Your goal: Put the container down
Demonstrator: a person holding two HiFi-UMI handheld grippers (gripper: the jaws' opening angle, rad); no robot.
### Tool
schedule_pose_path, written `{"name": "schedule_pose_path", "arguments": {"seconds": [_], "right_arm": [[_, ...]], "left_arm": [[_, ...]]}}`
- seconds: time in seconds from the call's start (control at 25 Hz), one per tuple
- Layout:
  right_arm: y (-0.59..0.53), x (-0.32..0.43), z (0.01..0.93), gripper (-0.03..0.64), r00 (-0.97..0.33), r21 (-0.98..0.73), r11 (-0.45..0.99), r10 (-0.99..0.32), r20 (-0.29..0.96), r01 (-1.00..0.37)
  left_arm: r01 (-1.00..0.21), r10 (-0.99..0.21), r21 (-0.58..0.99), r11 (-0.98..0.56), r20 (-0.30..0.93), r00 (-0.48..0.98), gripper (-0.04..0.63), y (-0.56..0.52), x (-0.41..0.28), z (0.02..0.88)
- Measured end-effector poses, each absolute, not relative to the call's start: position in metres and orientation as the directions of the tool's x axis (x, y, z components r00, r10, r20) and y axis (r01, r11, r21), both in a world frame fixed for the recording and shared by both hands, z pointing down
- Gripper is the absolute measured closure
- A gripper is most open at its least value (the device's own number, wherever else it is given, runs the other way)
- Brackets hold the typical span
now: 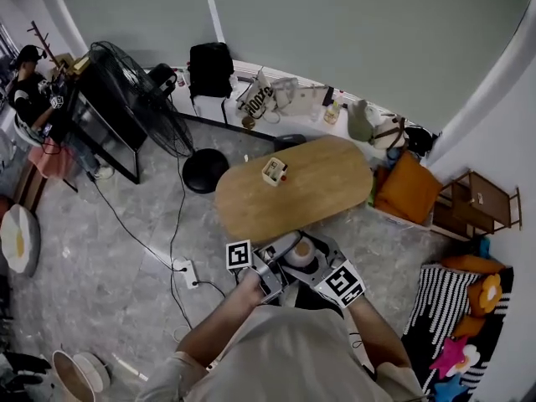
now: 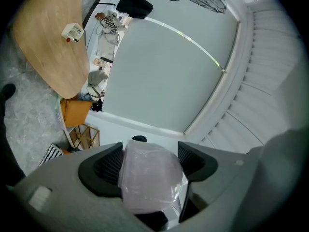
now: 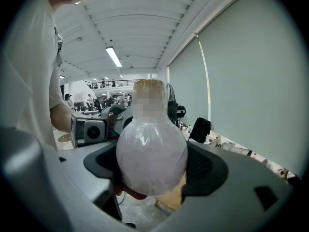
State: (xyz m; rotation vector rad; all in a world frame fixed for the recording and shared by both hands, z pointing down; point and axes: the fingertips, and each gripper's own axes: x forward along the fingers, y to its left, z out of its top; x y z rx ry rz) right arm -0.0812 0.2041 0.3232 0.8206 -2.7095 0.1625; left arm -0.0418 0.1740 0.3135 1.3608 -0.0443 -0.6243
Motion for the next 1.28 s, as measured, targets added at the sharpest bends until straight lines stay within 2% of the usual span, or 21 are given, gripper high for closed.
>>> {"name": "schedule_pose_path", "arguments": {"seconds": [0.28,0.76,1.28], "right_arm": [[0.139,-0.049,0.339,0.225,-0.824,-0.054,0.859,-0.467,0.321,-0.508],[0.046,0.006,0.382,0.225,-0.885,-0.139,0.909,-0.334,0.323,-0.394],[-0.037,0.034,0.467,0.225,-0.896,-0.237,0.896,-0.285,0.341,-0.375]], "left_arm": [[0.386,-0.506,0.92,0.07,-0.301,0.808,0.244,0.106,-0.013,0.334],[0.261,-0.63,0.965,0.024,-0.189,0.753,0.245,0.007,0.032,0.378],[0.302,-0.716,0.95,0.081,-0.155,0.681,0.245,-0.058,0.044,0.46]]}}
